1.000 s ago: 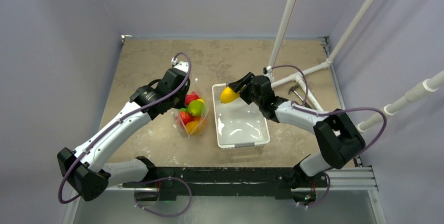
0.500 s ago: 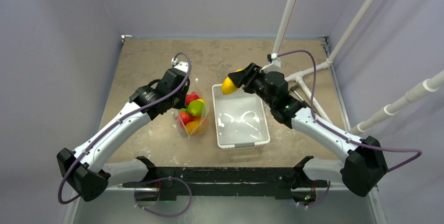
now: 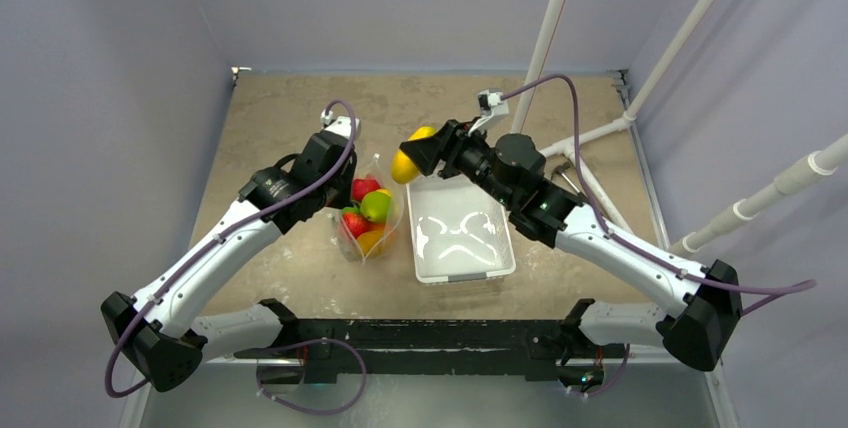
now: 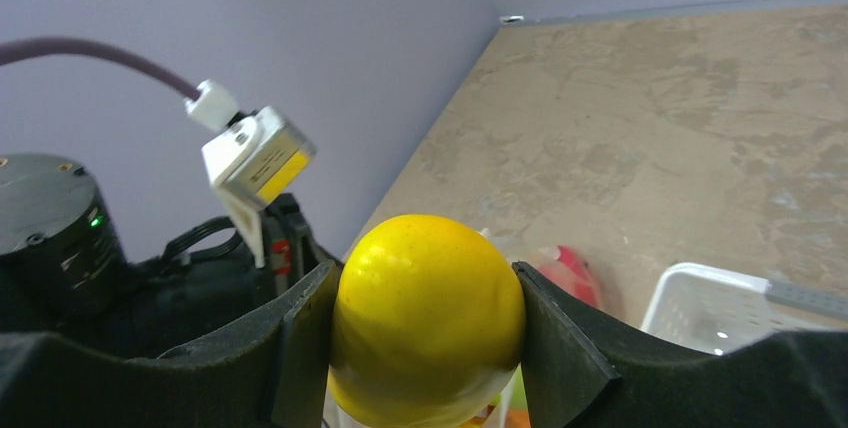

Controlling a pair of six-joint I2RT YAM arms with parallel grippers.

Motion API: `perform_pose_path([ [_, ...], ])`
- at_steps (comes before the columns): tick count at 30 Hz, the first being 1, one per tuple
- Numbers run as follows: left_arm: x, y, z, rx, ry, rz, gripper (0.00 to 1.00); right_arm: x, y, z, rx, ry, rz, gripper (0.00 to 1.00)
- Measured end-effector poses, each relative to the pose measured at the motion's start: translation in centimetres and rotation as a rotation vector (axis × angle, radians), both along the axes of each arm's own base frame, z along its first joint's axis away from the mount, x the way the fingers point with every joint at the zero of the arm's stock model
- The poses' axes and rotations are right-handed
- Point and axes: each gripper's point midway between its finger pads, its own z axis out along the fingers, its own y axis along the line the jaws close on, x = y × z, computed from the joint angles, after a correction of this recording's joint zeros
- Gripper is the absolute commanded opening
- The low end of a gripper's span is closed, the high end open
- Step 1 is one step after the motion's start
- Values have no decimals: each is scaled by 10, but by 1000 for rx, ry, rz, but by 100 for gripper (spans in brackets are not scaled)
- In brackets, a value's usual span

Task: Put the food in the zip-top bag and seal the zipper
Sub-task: Place the fake fruit in the zipper food storage bag.

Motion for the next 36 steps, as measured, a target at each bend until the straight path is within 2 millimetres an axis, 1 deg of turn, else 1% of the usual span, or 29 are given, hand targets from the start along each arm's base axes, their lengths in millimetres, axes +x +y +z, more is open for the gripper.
perform_pose_path([
  [3, -1, -1, 1, -13, -1, -1, 0, -12, 13, 3, -10, -18, 42, 16],
  [6, -2, -2, 2, -22, 0, -5, 0, -22, 27, -3, -33, -19, 81, 16],
  [11, -3, -3, 2, -27, 3, -8, 0, -36, 51, -27, -86, 6, 139, 16],
  [13, -3, -4, 2, -30, 3, -10, 0, -41, 60, -38, -110, 20, 160, 18],
  [16, -3, -4, 2, -33, 5, -12, 0, -45, 71, -56, -143, 41, 182, 22],
  [19, -4, -5, 2, -36, 8, -15, 0, -46, 82, -71, -171, 62, 194, 27],
  [20, -4, -5, 2, -36, 8, -16, 0, -45, 86, -76, -180, 69, 196, 29],
  [23, -4, -6, 2, -37, 9, -17, 0, -40, 96, -89, -203, 93, 189, 43],
  [26, -4, -6, 2, -38, 10, -18, 0, -34, 107, -101, -222, 124, 178, 69],
  [29, -4, -4, 2, -30, 9, -15, 0, -28, 113, -111, -235, 157, 156, 90],
  [30, -4, -2, 1, -25, 10, -10, 0, -27, 113, -115, -243, 173, 146, 94],
  [31, -4, -1, 2, -22, 8, -7, 0, -25, 112, -118, -246, 185, 132, 96],
  [36, -5, 1, 3, -19, 4, -1, 0, -22, 109, -125, -257, 231, 93, 98],
])
